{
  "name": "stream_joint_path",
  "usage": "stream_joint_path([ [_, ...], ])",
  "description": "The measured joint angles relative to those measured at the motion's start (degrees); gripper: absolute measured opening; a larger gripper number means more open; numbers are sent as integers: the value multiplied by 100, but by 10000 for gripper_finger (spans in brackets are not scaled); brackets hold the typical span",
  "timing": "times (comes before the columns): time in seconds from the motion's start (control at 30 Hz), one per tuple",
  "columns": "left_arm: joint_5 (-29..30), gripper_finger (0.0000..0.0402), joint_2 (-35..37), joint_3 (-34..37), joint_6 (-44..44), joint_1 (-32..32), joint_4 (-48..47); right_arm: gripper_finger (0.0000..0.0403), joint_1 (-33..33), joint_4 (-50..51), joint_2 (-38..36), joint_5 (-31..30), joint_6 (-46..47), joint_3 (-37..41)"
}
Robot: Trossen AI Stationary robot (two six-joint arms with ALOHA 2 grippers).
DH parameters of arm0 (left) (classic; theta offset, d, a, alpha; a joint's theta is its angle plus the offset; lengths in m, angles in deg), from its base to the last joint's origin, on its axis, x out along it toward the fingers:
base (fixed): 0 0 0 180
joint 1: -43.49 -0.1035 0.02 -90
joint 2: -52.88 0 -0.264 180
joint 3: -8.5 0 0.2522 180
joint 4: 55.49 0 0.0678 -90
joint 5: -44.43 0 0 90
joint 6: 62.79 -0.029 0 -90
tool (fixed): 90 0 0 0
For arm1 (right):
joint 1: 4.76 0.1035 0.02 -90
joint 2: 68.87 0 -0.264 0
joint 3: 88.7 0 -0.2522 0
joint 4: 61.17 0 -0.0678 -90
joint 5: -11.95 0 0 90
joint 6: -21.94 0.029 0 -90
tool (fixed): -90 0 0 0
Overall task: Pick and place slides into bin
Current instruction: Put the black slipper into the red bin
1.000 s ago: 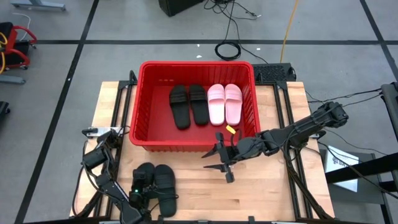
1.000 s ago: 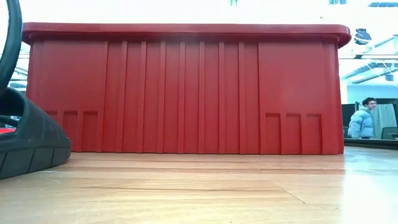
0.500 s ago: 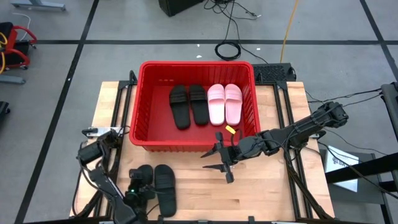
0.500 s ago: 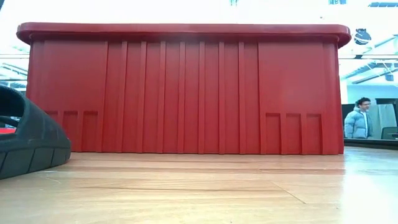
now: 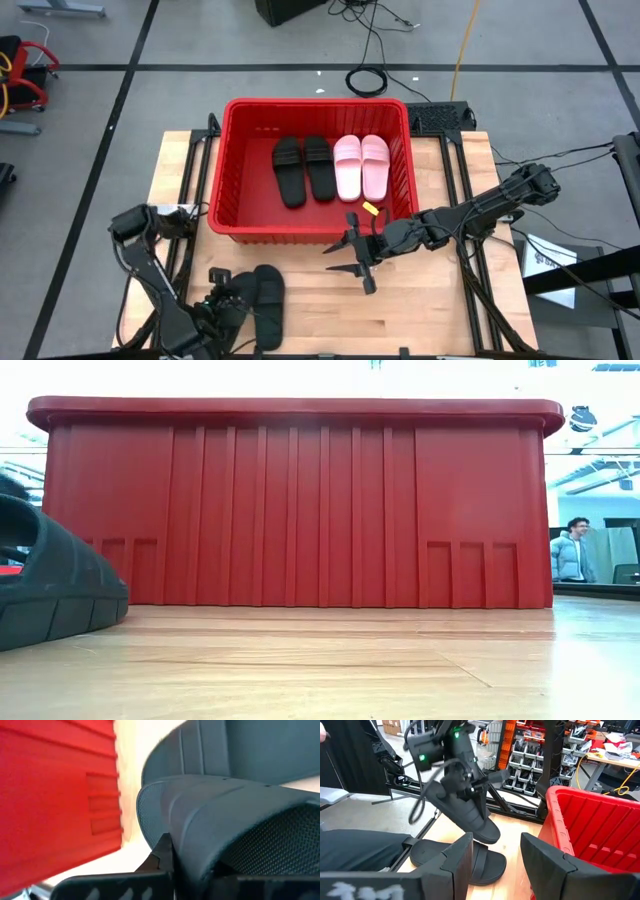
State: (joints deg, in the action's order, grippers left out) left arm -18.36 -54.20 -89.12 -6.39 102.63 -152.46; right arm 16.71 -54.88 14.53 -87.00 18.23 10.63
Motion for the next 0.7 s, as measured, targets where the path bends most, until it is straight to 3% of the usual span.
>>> stream_joint_path([
  [0.7,2047,9,1647,0,-2447,60,1173,155,0,2,0,0,0,0],
])
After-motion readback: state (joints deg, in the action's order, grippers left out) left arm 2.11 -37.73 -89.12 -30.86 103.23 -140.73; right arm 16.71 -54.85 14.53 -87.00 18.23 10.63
